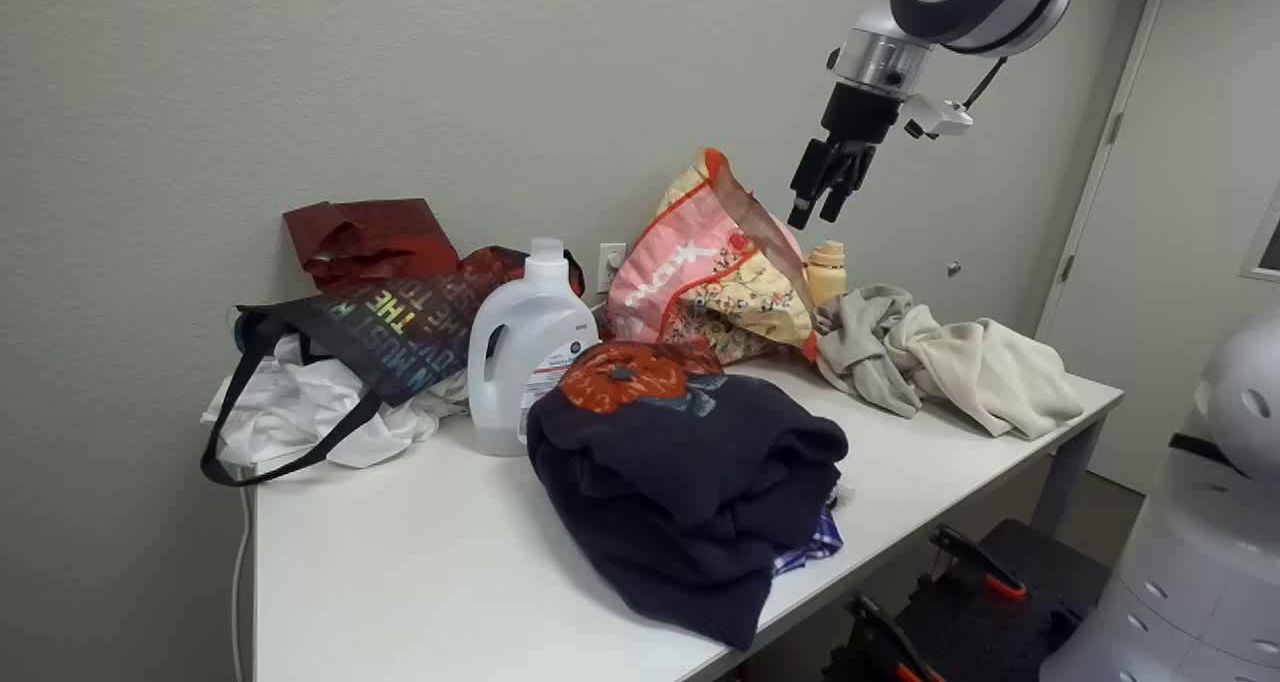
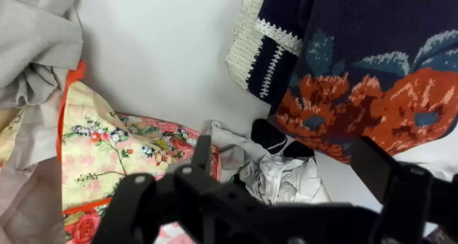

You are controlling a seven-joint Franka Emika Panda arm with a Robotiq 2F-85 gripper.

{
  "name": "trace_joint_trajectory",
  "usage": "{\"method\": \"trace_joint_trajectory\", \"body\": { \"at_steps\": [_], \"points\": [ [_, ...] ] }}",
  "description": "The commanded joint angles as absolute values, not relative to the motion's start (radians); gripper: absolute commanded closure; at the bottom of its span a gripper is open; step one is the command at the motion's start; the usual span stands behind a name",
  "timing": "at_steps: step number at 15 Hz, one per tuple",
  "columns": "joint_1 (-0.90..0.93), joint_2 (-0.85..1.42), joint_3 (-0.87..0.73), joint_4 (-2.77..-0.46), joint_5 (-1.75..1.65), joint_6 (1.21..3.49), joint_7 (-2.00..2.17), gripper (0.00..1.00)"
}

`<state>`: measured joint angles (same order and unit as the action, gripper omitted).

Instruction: Move the jersey slightly to the left

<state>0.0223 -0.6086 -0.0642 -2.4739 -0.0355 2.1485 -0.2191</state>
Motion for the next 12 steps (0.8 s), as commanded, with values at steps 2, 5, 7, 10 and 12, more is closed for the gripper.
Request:
{"method": "trace_joint_trajectory", "body": {
  "at_steps": [2,5,7,10,12],
  "points": [
    [0.008,-0.598,-0.06,-2.469,-0.057,2.162,-0.204,0.0],
    [-0.034,-0.569,-0.066,-2.453,-0.098,2.191,-0.175,0.0],
    [-0.08,-0.548,-0.071,-2.441,-0.148,2.225,-0.135,0.0],
    [-0.155,-0.521,-0.078,-2.418,-0.223,2.279,-0.062,0.0],
    [-0.204,-0.501,-0.081,-2.401,-0.271,2.307,-0.015,0.0]
  ]
}}
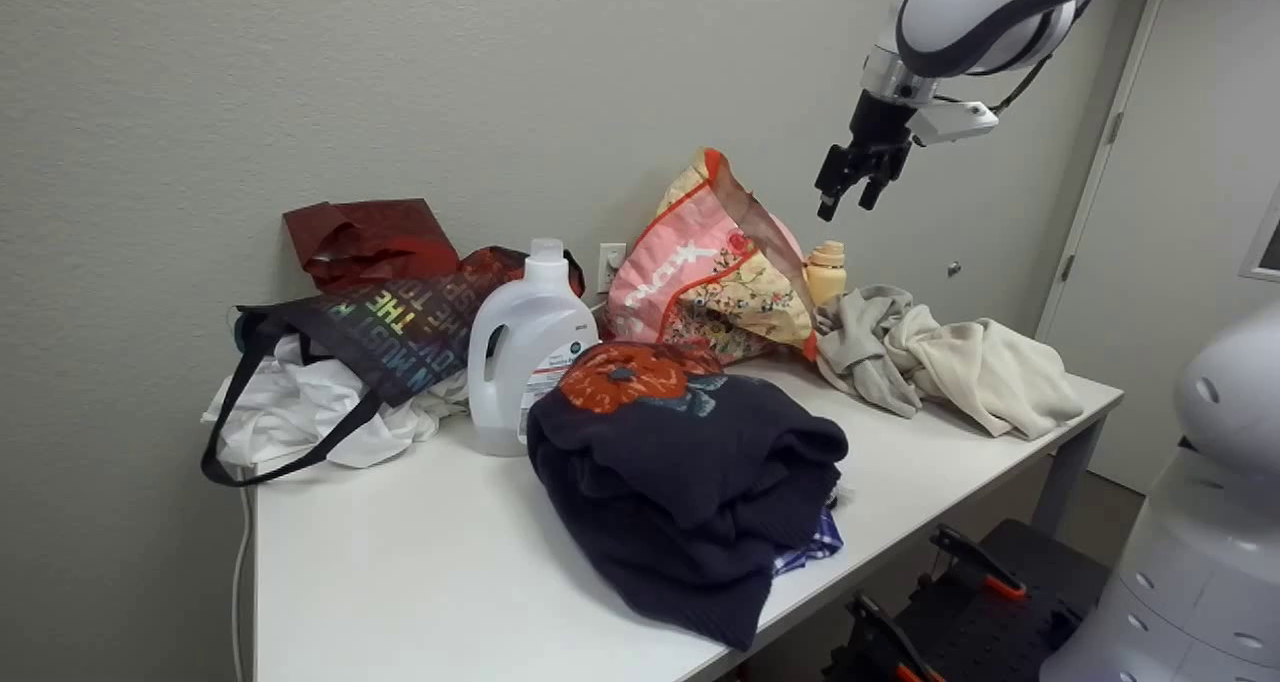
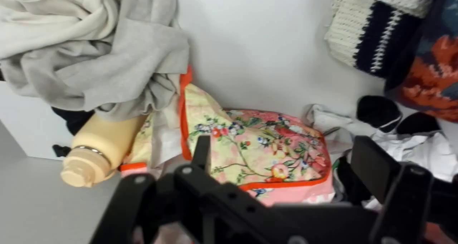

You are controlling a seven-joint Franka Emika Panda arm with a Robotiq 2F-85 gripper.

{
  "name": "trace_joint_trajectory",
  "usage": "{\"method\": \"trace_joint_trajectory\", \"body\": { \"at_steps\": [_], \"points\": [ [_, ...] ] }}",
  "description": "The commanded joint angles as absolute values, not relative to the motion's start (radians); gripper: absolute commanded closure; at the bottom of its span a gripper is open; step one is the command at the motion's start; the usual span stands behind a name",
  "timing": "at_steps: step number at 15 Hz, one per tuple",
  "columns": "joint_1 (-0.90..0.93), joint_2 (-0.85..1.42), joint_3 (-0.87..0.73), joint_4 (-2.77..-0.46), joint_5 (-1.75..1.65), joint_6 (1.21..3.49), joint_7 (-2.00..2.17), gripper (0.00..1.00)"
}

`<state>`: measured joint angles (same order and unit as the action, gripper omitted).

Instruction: Move the jersey slightly to the left

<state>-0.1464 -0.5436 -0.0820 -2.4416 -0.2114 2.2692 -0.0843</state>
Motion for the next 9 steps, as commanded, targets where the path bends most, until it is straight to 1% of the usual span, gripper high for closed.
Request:
{"method": "trace_joint_trajectory", "body": {
  "at_steps": [1,9],
  "points": [
    [-0.227,-0.493,-0.08,-2.395,-0.295,2.319,0.01,0.0],
    [-0.351,-0.429,-0.078,-2.37,-0.452,2.356,0.209,0.0]
  ]
}}
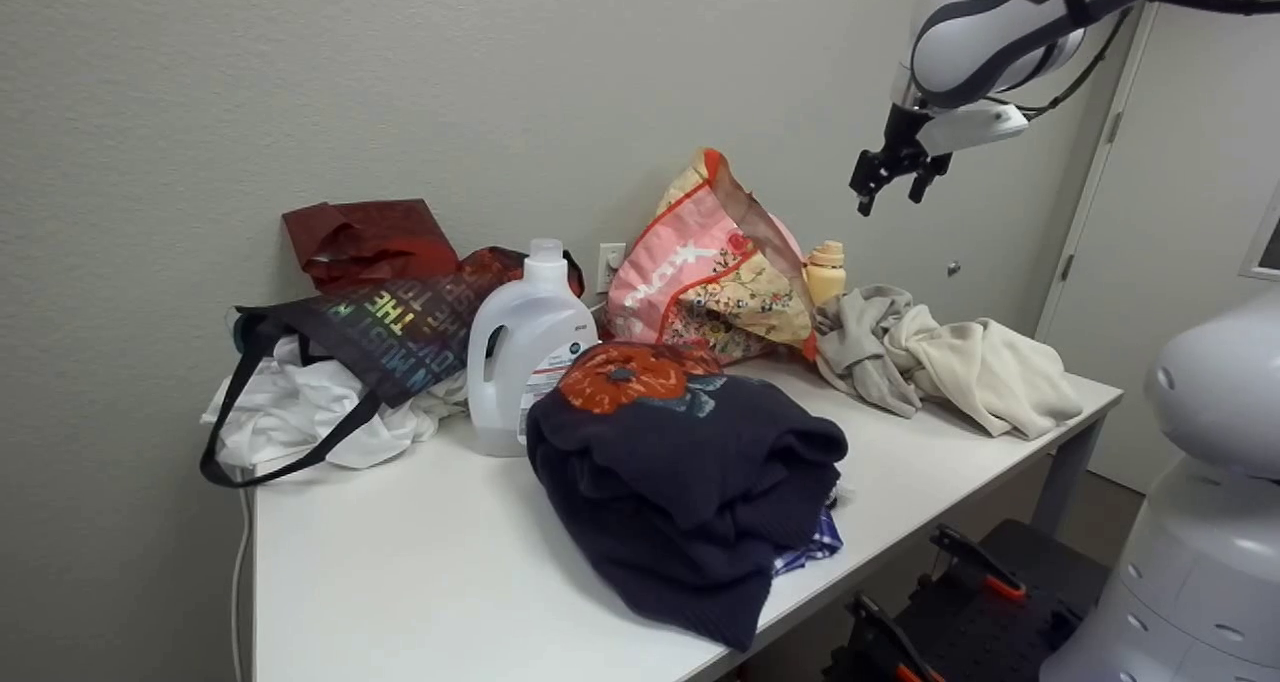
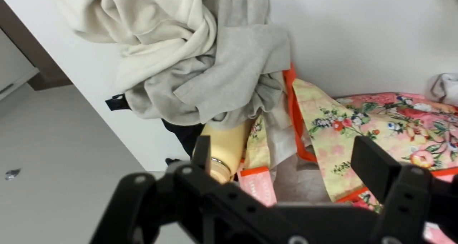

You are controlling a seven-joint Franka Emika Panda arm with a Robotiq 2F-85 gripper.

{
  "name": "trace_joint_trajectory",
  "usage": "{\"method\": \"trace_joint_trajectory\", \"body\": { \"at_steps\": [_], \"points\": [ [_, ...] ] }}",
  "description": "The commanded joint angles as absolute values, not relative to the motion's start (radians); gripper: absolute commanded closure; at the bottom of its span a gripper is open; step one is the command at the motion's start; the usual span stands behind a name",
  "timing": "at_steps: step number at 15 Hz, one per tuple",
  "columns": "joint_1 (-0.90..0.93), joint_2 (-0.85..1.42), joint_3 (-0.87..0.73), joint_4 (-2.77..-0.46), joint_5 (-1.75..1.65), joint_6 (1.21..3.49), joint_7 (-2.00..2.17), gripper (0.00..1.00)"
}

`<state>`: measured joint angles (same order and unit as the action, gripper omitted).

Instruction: Move the jersey slightly to the left

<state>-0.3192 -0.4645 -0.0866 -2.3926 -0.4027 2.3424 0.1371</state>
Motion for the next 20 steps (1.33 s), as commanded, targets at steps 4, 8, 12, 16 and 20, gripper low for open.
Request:
{"method": "trace_joint_trajectory", "body": {
  "at_steps": [4,8,12,16,20],
  "points": [
    [-0.381,-0.408,-0.079,-2.37,-0.512,2.352,0.294,0.0],
    [-0.417,-0.399,-0.08,-2.376,-0.598,2.342,0.389,0.0],
    [-0.468,-0.387,-0.09,-2.39,-0.732,2.34,0.528,0.0],
    [-0.504,-0.346,-0.147,-2.419,-0.886,2.363,0.705,0.0],
    [-0.512,-0.263,-0.24,-2.441,-1.042,2.456,0.897,0.0]
  ]
}}
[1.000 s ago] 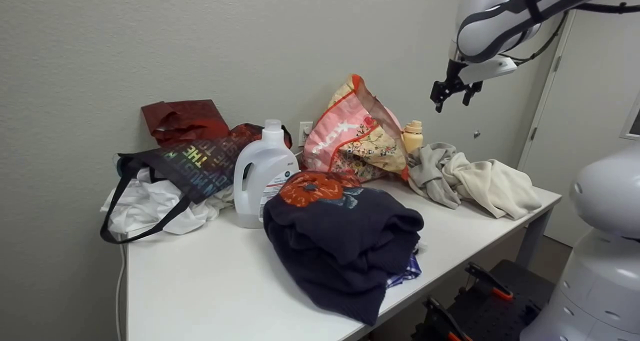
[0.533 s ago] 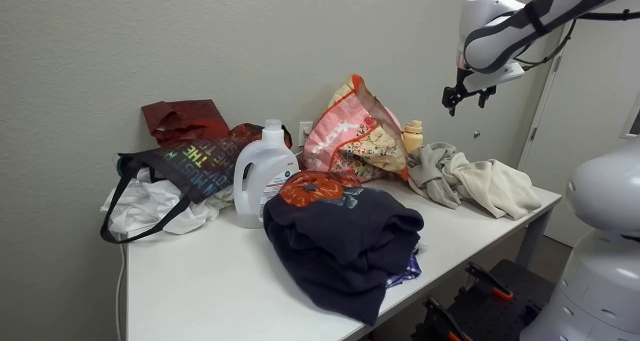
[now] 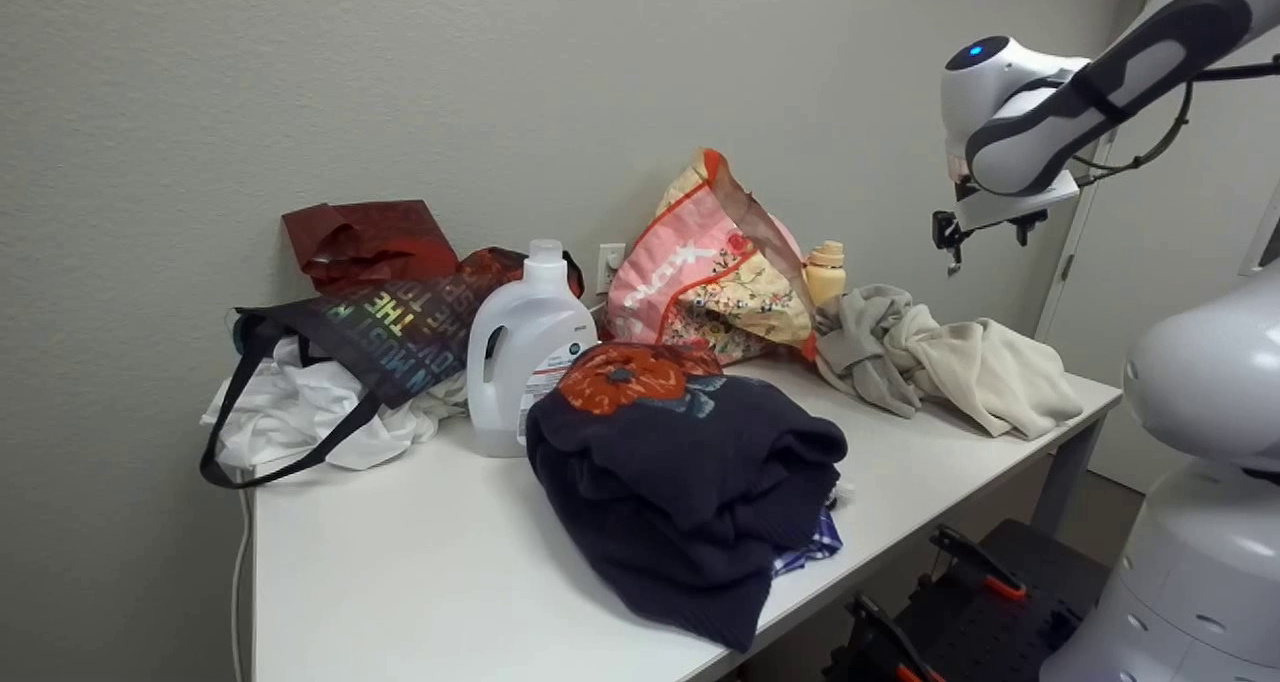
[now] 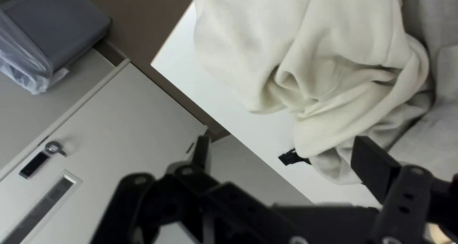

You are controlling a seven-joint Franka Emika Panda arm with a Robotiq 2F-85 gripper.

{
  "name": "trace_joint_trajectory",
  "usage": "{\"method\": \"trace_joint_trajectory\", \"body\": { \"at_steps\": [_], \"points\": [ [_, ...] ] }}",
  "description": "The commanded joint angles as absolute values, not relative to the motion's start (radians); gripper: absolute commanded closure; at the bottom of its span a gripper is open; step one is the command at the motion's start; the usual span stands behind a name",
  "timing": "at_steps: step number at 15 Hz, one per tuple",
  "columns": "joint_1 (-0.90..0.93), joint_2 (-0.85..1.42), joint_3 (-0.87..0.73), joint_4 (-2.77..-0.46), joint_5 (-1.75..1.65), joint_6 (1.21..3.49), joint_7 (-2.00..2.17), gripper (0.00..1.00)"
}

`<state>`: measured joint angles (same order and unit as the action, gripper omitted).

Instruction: Move the jersey slightly to the left

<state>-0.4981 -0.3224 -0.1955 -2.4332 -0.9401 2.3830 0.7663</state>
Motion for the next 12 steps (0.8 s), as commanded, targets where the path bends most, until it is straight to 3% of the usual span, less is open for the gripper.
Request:
{"method": "trace_joint_trajectory", "body": {
  "at_steps": [1,12],
  "points": [
    [-0.512,-0.235,-0.264,-2.435,-1.083,2.478,0.947,0.0],
    [-0.462,0.048,-0.396,-2.373,-1.087,2.67,1.107,0.0]
  ]
}}
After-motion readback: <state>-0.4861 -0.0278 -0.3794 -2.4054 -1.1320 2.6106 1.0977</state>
